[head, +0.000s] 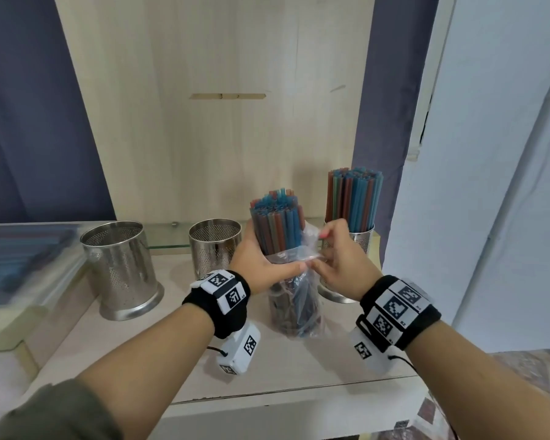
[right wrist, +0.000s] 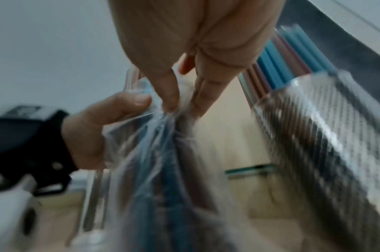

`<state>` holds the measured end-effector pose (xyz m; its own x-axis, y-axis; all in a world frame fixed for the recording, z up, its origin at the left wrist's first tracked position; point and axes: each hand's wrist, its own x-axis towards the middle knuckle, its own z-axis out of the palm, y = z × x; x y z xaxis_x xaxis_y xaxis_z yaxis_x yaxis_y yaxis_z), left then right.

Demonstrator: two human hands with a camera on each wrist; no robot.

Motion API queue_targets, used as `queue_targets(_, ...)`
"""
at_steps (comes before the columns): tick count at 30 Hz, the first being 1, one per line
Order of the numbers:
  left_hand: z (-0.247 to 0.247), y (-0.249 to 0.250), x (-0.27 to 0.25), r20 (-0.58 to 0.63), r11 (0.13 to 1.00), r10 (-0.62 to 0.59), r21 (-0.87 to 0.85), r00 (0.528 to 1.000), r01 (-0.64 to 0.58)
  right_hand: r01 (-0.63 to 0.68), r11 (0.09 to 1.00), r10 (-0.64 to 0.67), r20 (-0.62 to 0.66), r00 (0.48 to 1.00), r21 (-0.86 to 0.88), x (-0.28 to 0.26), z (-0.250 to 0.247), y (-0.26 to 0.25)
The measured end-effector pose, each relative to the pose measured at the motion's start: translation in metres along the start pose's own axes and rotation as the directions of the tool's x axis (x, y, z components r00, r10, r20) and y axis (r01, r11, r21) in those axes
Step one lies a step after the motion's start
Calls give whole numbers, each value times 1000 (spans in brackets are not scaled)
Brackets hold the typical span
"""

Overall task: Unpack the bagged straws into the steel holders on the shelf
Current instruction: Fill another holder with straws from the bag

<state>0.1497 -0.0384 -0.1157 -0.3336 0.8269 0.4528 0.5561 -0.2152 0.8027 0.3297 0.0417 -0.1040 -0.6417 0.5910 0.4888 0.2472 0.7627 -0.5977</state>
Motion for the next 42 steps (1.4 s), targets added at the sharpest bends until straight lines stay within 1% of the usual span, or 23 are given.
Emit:
queue_targets(1, 1, -2, 1, -6, 1000, -7, -3, 1000, 7, 3, 998, -2, -17, 1000, 67, -1, 2, 2)
queue_targets(2, 1, -3, 3, -11, 1000, -12, 1, 1000, 12, 14, 999, -13, -19, 1000, 42, -2, 3, 4)
queue_targets(4, 2, -5, 4, -15, 1000, -13, 10, 1000, 13, 59, 991, -60, -2, 998, -118, -3, 8, 6)
queue_targets(5, 1, -5, 4, -16, 1000, -14, 10, 1000, 14, 74, 984, -75, 0, 997, -159, -4, 10, 3)
queue_targets(7, 0, -3, 4, -31, 1000, -16, 15, 999, 17, 75, 987, -78, -17, 997, -144, -6, 15, 1)
queue_targets(8, -1, -1, 4, -44, 1000, -19, 21, 999, 20, 75, 989, -75, 3, 997, -126, -7, 18, 2)
queue_targets(11, -1, 0, 4, -82, 999, -36, 10, 996, 36, 56, 978, -29, 136, 990, -200, 0, 24, 11)
queue_targets(13, 0, 1, 5, -100, 999, -40, 1, 994, 41, 15, 978, 20, 163, 986, -209, 5, 28, 12)
queue_targets(15, 0, 2, 6, -111, 999, -35, -2, 993, 35, -66, 990, 83, 136, 987, -125, 9, 34, 10)
queue_targets(17, 0, 3, 7, -104, 1000, -26, -2, 994, 26, -121, 993, 121, 61, 991, -12, 12, 41, 10)
queue_targets(19, 1, 3, 9, -84, 1000, -22, 0, 996, 22, -155, 982, 155, 7, 988, 105, 16, 47, 12)
queue_targets(22, 2, 4, 12, -36, 1000, 1, 28, 999, 0, -170, 961, 182, -33, 983, 216, 20, 56, 14)
queue_targets(25, 2, 6, 16, 24, 998, -1, 59, 1000, -1, -158, 955, 179, -63, 982, 249, 22, 62, 19)
queue_targets(28, -3, 8, 19, 96, 995, 19, 98, 995, -29, -152, 952, 185, -102, 977, 266, 24, 65, 25)
queue_targets(30, -4, 11, 20, 123, 995, 30, 92, 992, -42, -142, 951, 180, -119, 976, 274, 25, 67, 29)
queue_targets(31, -5, 13, 21, 114, 996, 30, 79, 993, -39, -135, 950, 177, -127, 976, 282, 25, 69, 31)
queue_targets(33, -4, 13, 25, 52, 997, 45, 67, 998, -48, -133, 946, 181, -141, 973, 295, 25, 70, 32)
queue_targets(35, -4, 12, 29, -20, 989, 74, 130, 997, -71, -131, 944, 179, -139, 974, 302, 26, 70, 31)
queue_targets(37, -3, 13, 30, -59, 979, 92, 189, 994, -79, -114, 940, 163, -126, 979, 322, 26, 69, 31)
queue_targets(39, -2, 13, 30, -82, 980, 82, 190, 993, -65, -105, 939, 157, -137, 978, 328, 26, 68, 29)
queue_targets(42, 1, 13, 33, -115, 985, 50, 170, 992, -30, -129, 948, 188, -184, 965, 291, 22, 65, 27)
